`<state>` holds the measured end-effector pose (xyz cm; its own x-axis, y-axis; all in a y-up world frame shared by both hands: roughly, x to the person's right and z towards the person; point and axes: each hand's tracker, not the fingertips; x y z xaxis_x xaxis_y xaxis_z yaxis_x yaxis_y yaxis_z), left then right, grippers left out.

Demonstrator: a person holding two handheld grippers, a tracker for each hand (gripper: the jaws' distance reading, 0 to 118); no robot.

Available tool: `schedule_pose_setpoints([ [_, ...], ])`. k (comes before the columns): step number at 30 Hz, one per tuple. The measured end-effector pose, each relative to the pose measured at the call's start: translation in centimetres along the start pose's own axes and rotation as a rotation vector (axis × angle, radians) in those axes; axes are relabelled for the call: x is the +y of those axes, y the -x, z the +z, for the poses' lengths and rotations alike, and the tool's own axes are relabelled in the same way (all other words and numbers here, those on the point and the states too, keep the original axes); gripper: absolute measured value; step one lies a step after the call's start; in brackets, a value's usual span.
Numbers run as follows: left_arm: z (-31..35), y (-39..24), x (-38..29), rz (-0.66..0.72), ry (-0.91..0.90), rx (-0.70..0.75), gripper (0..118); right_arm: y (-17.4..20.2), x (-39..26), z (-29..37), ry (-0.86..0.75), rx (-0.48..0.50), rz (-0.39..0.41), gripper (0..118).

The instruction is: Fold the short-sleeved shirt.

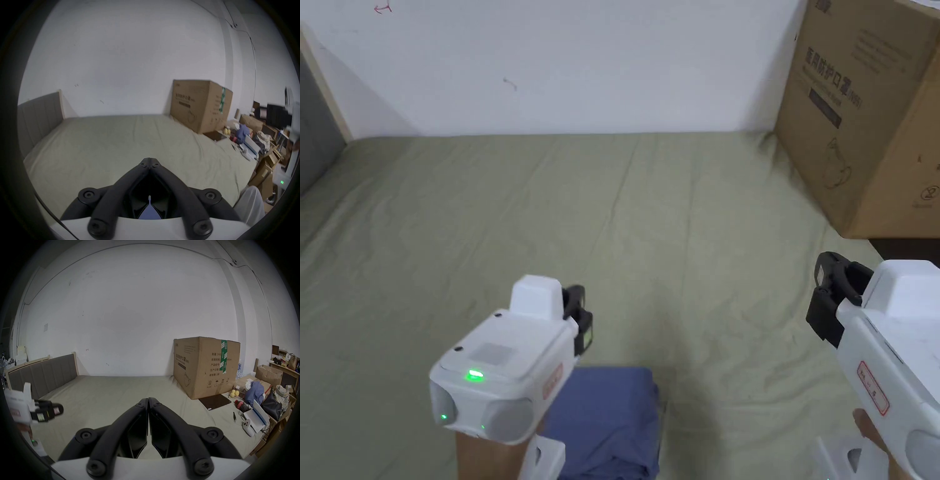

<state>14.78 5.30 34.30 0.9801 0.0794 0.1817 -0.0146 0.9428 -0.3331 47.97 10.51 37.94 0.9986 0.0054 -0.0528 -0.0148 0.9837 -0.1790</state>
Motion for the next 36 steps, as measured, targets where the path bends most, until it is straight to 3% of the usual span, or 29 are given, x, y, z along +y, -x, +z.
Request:
schedule_pose_setpoints([
  [10, 4.7, 6.3, 4.0, -0.052, -0.204, 0.176, 0, 3.4, 1.6, 0.3, -0.069, 0.015, 0.014, 0],
  [24, 7.0, 9.8, 3.2, -0.025, -0.222, 0.254, 0, 6.1, 0.8, -0.3, -0.078, 0.032, 0.035, 0],
  [30, 7.0, 10.1, 2.8, -0.031, -0.208, 0.256, 0, 8.6, -3.2, -3.3, 0.041, 0.102, -0.003, 0],
  [36, 6.8, 11.0, 2.2, -0.036, -0.192, 0.261, 0, 12.4, -9.9, -6.4, 0.196, 0.15, 0.031, 0],
])
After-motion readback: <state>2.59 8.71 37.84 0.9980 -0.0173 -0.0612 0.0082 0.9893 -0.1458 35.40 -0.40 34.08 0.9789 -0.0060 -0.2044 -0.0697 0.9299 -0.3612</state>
